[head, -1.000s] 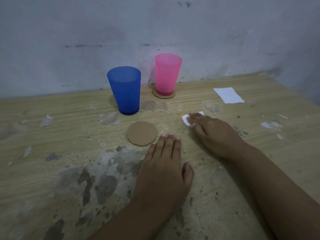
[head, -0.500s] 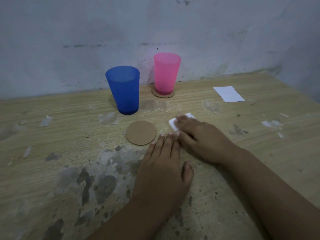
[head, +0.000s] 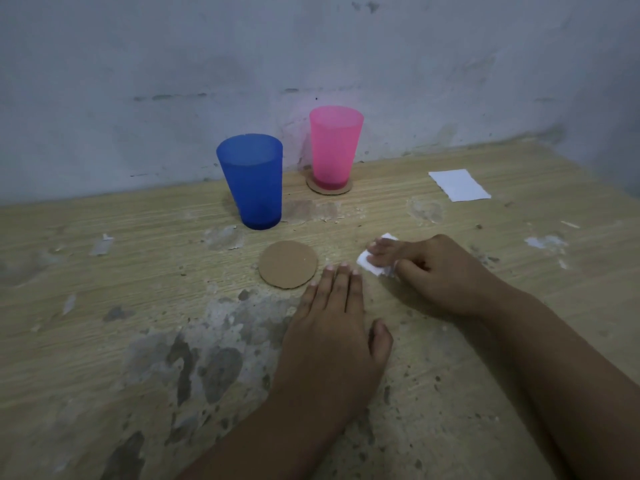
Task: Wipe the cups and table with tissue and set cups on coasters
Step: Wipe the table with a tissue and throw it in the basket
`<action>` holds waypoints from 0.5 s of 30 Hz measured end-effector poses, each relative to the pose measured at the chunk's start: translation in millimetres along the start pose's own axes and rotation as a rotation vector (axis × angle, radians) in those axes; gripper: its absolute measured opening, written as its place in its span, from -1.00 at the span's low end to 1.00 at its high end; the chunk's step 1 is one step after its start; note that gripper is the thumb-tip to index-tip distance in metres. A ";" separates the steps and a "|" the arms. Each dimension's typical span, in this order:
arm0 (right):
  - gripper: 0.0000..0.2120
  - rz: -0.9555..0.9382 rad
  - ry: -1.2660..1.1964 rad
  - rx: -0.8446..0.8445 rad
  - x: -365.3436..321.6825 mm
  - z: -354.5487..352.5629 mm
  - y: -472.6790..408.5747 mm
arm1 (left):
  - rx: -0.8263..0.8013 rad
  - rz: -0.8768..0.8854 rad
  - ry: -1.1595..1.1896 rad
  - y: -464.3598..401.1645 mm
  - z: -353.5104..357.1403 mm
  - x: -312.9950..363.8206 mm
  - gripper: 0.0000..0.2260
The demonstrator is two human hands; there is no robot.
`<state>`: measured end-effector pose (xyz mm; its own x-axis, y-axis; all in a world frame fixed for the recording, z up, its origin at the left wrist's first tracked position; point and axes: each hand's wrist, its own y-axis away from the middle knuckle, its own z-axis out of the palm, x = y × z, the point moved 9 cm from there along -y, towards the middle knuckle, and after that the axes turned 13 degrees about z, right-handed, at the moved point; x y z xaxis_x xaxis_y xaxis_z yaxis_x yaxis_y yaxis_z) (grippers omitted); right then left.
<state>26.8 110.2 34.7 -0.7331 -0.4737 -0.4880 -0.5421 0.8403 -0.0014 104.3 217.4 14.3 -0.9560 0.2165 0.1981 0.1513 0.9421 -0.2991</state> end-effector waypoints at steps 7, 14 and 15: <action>-0.53 0.002 0.236 -0.090 -13.0 25.9 -0.4 | 0.023 -0.012 -0.009 1.9 -1.0 -0.5 -0.43; -0.59 0.136 0.274 -0.058 13.8 2.5 -8.6 | 0.047 -0.012 -0.024 1.4 -1.2 -1.2 -0.43; -0.57 0.145 0.305 -0.081 9.1 9.1 -16.6 | 0.046 -0.017 -0.021 1.7 -0.9 -1.5 -0.43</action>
<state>32.8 94.3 22.3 -0.8872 -0.4185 -0.1942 -0.4454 0.8867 0.1242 106.2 218.8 14.4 -0.9635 0.1948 0.1837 0.1239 0.9326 -0.3390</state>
